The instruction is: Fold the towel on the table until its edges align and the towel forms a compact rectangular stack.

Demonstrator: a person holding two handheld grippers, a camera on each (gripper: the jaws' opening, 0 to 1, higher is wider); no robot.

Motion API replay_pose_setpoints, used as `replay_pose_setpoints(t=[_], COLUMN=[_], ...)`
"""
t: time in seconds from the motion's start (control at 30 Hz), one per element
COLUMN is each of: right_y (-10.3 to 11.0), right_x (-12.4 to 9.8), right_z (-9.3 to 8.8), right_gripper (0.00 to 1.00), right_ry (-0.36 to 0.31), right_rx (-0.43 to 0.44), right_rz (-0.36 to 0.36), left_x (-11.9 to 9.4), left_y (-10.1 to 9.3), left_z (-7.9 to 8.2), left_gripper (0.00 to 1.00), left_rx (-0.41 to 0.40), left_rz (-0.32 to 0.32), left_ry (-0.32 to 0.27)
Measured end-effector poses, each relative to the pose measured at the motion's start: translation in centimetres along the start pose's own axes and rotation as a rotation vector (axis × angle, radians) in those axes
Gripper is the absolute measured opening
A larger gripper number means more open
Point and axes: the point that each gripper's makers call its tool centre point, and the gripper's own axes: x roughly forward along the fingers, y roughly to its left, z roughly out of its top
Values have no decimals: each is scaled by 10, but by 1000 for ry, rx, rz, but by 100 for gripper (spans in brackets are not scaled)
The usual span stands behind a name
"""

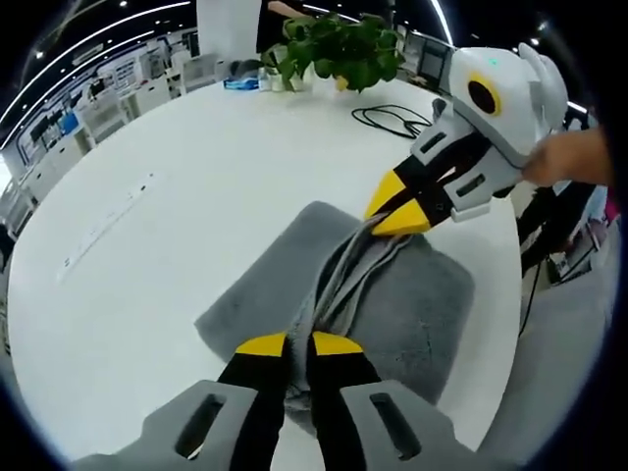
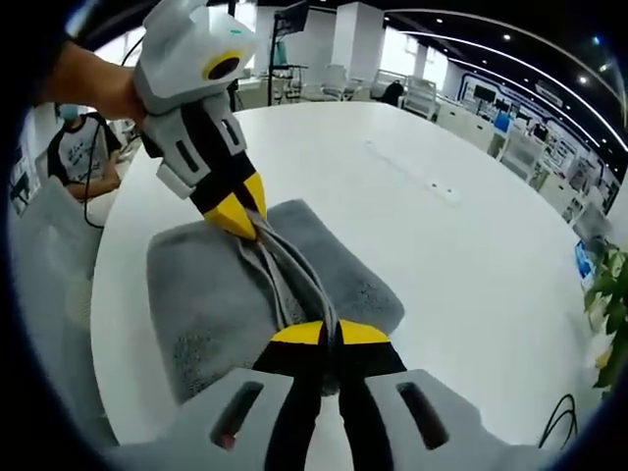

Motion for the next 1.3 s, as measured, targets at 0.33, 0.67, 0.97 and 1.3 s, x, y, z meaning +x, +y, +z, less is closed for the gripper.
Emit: replay_pose_setpoints(t=[0.33,0.67,0.97,1.3], right_y=[-7,-12,-8,1], right_x=[-1,-14,-26,-31], right_z=[10,26,29,13], right_gripper=[1,1,10,20], right_ry=[-33,-109,-169,-142], right_rx=[-4,12,89,91], right_rz=[-47,-80,-40,-45], left_x=[-2,-14,-26,-36], left_y=[15,29,35,31], left_z=[2,2,-4,-1], left_gripper=[17,17,17,18], left_rx=[-35,-15,-37,-56], left_rz=[66,135,161,160], left_ry=[-31,-71,-91,-115])
